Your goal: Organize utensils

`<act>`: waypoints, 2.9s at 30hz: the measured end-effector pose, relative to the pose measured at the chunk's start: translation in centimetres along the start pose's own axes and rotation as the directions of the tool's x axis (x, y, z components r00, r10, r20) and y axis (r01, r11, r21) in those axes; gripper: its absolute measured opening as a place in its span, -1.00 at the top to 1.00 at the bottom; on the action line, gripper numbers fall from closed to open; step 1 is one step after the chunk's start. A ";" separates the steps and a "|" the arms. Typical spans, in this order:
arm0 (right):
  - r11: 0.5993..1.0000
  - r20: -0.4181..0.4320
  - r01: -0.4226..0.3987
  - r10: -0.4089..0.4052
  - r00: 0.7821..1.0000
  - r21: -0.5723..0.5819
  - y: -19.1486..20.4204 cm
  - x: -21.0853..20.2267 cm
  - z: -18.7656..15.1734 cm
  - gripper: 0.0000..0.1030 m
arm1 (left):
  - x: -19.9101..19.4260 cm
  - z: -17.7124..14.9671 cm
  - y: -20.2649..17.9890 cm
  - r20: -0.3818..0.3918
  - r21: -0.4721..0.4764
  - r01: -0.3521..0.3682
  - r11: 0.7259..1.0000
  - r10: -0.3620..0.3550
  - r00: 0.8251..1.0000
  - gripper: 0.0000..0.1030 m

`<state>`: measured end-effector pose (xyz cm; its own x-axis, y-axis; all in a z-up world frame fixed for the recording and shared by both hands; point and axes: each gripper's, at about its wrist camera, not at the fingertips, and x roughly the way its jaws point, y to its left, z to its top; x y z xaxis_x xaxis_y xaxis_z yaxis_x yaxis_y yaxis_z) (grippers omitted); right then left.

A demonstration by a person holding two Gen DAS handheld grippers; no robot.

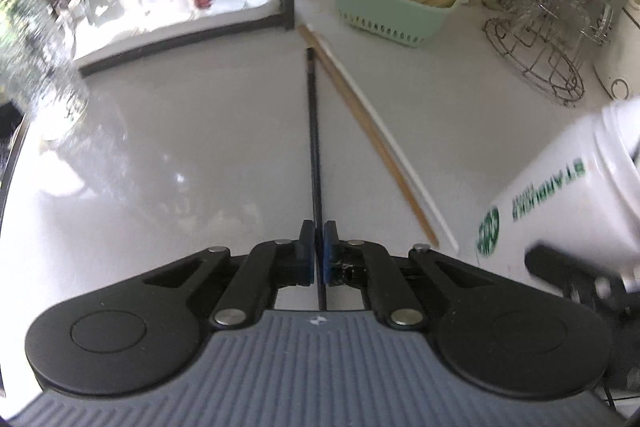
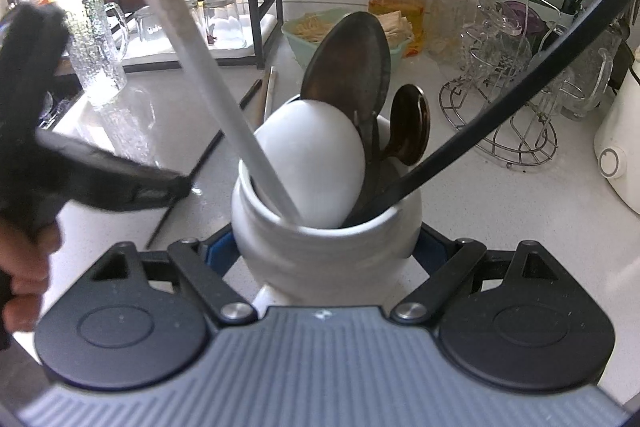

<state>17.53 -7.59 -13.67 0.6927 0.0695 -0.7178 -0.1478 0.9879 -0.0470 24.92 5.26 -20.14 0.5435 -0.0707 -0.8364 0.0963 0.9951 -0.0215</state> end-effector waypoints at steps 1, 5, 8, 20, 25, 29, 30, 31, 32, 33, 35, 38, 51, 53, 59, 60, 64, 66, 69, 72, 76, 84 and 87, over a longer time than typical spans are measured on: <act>1.000 0.000 0.002 -0.002 1.000 0.002 0.0 0.0 0.0 -0.77 | -0.4 -0.5 0.2 -0.006 0.000 0.006 1.000 -0.006 1.000 0.91; 1.000 0.002 0.007 -0.007 1.000 0.008 0.2 -0.1 -0.1 -0.77 | -1.9 -2.1 0.7 -0.029 0.010 0.030 1.000 -0.030 0.999 0.91; 1.000 0.008 0.006 -0.006 1.000 0.010 0.1 -0.2 -0.3 -0.77 | -2.9 -3.1 0.9 -0.041 0.017 0.050 0.999 -0.049 0.998 0.91; 1.000 0.015 0.018 -0.019 1.000 0.026 0.3 -0.6 -0.7 -0.77 | -4.5 -4.8 2.7 -0.089 0.009 0.087 0.996 -0.086 0.992 0.90; 1.000 0.007 0.016 -0.017 1.000 0.022 0.2 -0.5 -0.5 -0.77 | -4.7 -4.4 3.6 -0.091 -0.012 0.095 0.995 -0.095 0.991 0.70; 1.000 0.008 0.012 -0.012 1.000 0.016 0.2 -0.4 -0.5 -0.77 | -4.2 -2.9 3.5 -0.059 -0.023 0.120 0.993 -0.121 0.991 0.31; 1.000 0.009 0.010 -0.010 1.000 0.015 0.2 -0.4 -0.5 -0.77 | -3.8 -2.4 3.3 -0.054 -0.017 0.122 0.992 -0.123 0.991 0.31; 1.000 0.008 0.009 -0.009 1.000 0.015 0.1 -0.4 -0.5 -0.77 | -3.4 -1.8 3.1 -0.045 -0.011 0.128 0.992 -0.128 0.991 0.31; 1.000 0.005 0.010 -0.010 1.000 0.015 0.2 -0.4 -0.5 -0.77 | -3.1 -1.3 3.0 -0.036 -0.007 0.133 0.991 -0.133 0.990 0.31; 1.000 0.003 0.011 -0.011 1.000 0.016 0.2 -0.4 -0.4 -0.77 | -2.8 -0.8 2.9 -0.020 -0.002 0.135 0.991 -0.135 0.991 0.31; 1.000 0.006 0.016 -0.016 1.000 0.016 0.3 -0.3 -0.4 -0.77 | -2.0 0.4 2.5 0.000 0.014 0.130 0.991 -0.130 0.992 0.31; 1.000 0.011 0.019 -0.019 1.000 0.023 0.3 -0.3 -0.4 -0.77 | -0.8 2.0 2.3 0.023 0.033 0.124 0.992 -0.125 0.992 0.31; 0.997 0.007 0.047 -0.047 0.999 0.056 0.6 -0.3 -0.4 -0.77 | 3.7 4.9 2.4 -0.014 0.110 0.123 0.986 -0.122 0.992 0.34; 0.997 0.004 0.052 -0.052 0.999 0.061 0.6 -0.2 -0.3 -0.77 | 4.2 4.9 2.5 -0.020 0.112 0.126 0.986 -0.125 0.992 0.34; 0.996 0.003 0.062 -0.062 0.998 0.071 0.8 -0.1 -0.2 -0.77 | 4.7 5.3 2.4 -0.025 0.125 0.134 0.983 -0.132 0.991 0.35; 0.995 0.002 0.063 -0.063 0.998 0.072 0.8 -0.1 -0.2 -0.77 | 4.8 5.5 2.4 -0.032 0.128 0.133 0.983 -0.130 0.991 0.35; 0.995 -0.003 0.064 -0.064 0.998 0.074 0.8 0.0 -0.1 -0.77 | 5.1 6.2 2.0 -0.074 0.168 0.137 0.976 -0.126 0.989 0.35; 0.995 -0.009 0.062 -0.062 0.998 0.072 0.7 0.0 0.0 -0.77 | 5.2 6.4 1.8 -0.089 0.184 0.136 0.974 -0.121 0.989 0.35; 0.996 -0.014 0.059 -0.058 0.998 0.070 0.7 0.0 0.1 -0.77 | 5.4 6.7 1.4 -0.109 0.213 0.130 0.968 -0.109 0.988 0.35; 0.996 -0.016 0.056 -0.055 0.998 0.066 0.6 0.1 0.2 -0.77 | 5.4 6.8 1.2 -0.120 0.220 0.130 0.967 -0.105 0.987 0.35; 0.997 -0.012 0.052 -0.051 0.999 0.062 0.6 0.1 0.1 -0.77 | 5.5 7.0 1.0 -0.131 0.217 0.128 0.968 -0.101 0.986 0.41; 0.999 -0.020 0.029 -0.028 0.999 0.042 0.4 0.2 0.3 -0.77 | 5.7 7.8 0.3 -0.178 0.185 0.133 0.974 -0.100 0.979 0.85; 0.999 -0.032 0.015 -0.014 0.999 0.028 0.2 0.3 0.5 -0.76 | 5.7 8.0 0.1 -0.192 0.178 0.129 0.976 -0.094 0.977 0.87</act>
<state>18.07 -7.27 -13.52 0.6715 0.0513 -0.7393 -0.1175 0.9923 -0.0379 34.65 4.37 -20.54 0.3619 -0.1491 -0.9202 0.3126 0.9494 -0.0309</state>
